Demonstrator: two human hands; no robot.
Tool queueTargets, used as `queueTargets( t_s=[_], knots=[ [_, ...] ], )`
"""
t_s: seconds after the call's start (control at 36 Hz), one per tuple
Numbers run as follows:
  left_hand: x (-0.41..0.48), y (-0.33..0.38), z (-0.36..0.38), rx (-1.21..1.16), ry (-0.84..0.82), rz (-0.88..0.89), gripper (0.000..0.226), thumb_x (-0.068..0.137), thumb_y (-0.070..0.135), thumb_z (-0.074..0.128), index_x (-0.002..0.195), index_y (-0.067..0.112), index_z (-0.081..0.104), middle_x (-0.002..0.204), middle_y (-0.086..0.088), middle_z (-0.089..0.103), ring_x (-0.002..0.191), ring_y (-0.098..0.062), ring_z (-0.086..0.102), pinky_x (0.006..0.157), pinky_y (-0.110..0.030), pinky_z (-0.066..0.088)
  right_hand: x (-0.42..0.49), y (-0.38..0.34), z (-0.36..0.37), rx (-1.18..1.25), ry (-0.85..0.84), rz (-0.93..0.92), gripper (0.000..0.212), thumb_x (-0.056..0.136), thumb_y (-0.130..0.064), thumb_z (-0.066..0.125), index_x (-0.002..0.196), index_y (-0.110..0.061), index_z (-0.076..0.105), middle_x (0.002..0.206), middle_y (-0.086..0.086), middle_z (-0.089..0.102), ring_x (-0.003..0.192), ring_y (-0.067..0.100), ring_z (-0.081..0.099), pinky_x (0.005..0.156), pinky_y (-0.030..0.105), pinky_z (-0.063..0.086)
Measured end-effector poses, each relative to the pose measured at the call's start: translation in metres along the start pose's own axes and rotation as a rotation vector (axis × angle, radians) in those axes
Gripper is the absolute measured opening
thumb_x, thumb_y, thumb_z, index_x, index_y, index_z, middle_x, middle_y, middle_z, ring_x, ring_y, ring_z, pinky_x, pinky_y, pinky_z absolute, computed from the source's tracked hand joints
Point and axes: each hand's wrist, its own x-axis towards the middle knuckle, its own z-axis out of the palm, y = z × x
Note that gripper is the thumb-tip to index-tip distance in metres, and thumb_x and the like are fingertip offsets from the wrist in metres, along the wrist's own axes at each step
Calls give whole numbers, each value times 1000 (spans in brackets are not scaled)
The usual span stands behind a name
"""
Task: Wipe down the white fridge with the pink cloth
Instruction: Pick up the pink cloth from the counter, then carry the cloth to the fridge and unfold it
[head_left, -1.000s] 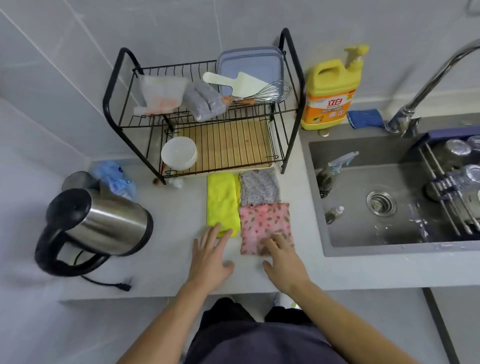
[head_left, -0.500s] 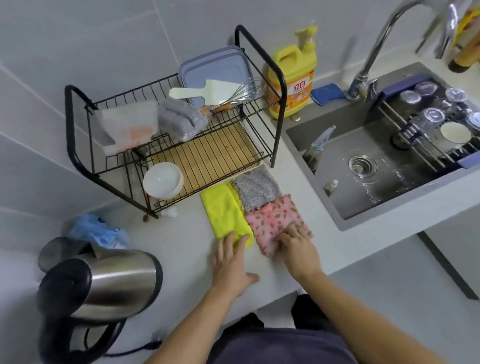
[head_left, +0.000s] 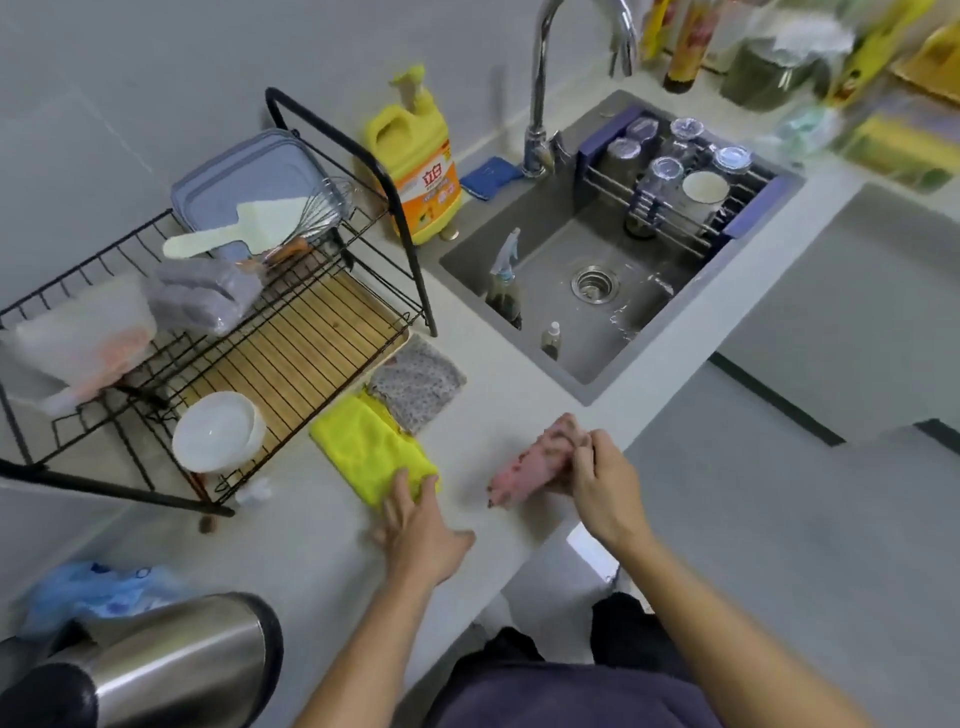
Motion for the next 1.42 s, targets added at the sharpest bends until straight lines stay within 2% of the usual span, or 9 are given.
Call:
queueTargets(
  t_s=[0.25,0.36,0.47,0.56,0.69,0.86,1.03,1.25,1.42],
  knots=[
    [-2,91,2,-257,59,235,41,98,15,68,137,12,60,132,-1,48,121,-24,61,103,-31,45,-8,44,-121,307,194,206,40,107,-56,45,91,-19,44,82,6,68,40,29,50,36,29,37],
    [-12,163,20,-539,-39,270,29,101,18,68,129,21,63,129,3,55,113,-10,62,89,-23,55,-14,90,-184,458,310,288,43,101,-66,51,87,-25,51,105,-10,77,72,36,71,42,34,43],
    [-29,242,38,-925,-263,140,23,105,24,60,126,15,61,124,-3,62,115,-26,65,98,-53,57,-21,128,-245,395,472,311,42,106,-55,45,83,-22,57,78,-2,68,79,31,65,67,38,48],
    [-36,299,60,-883,-322,202,20,105,26,59,122,16,64,123,-7,65,113,-29,68,93,-51,60,-27,164,-287,367,558,340,41,110,-48,39,88,-21,62,89,5,69,94,35,65,80,42,49],
    [-56,382,96,-719,-439,316,23,106,25,58,123,11,65,123,-13,68,108,-29,69,92,-46,58,-48,206,-344,373,656,396,49,108,-43,36,129,-12,67,133,18,67,120,36,62,96,41,45],
    [-83,452,134,-613,-532,446,20,106,22,58,122,13,66,127,-17,68,101,-26,70,84,-40,59,-81,256,-385,495,827,529,42,114,-30,35,134,-7,64,127,16,67,113,31,61,87,31,38],
    [-110,515,170,-547,-626,528,26,110,31,48,133,25,59,123,-6,61,98,-24,70,85,-41,59,-104,281,-417,618,1026,646,48,111,-44,41,76,-16,58,81,2,67,79,25,61,66,33,40],
    [-117,601,227,-370,-721,594,32,110,36,48,141,30,55,132,-2,59,110,-29,70,94,-44,59,-106,315,-462,748,1191,749,49,111,-40,47,73,-9,51,50,-16,60,52,0,58,55,16,42],
    [-122,680,269,-212,-812,680,31,110,35,48,141,36,54,129,5,61,111,-28,70,96,-45,58,-87,338,-504,818,1316,836,50,110,-42,48,80,-3,56,67,-3,63,56,0,61,47,11,38]
  ],
)
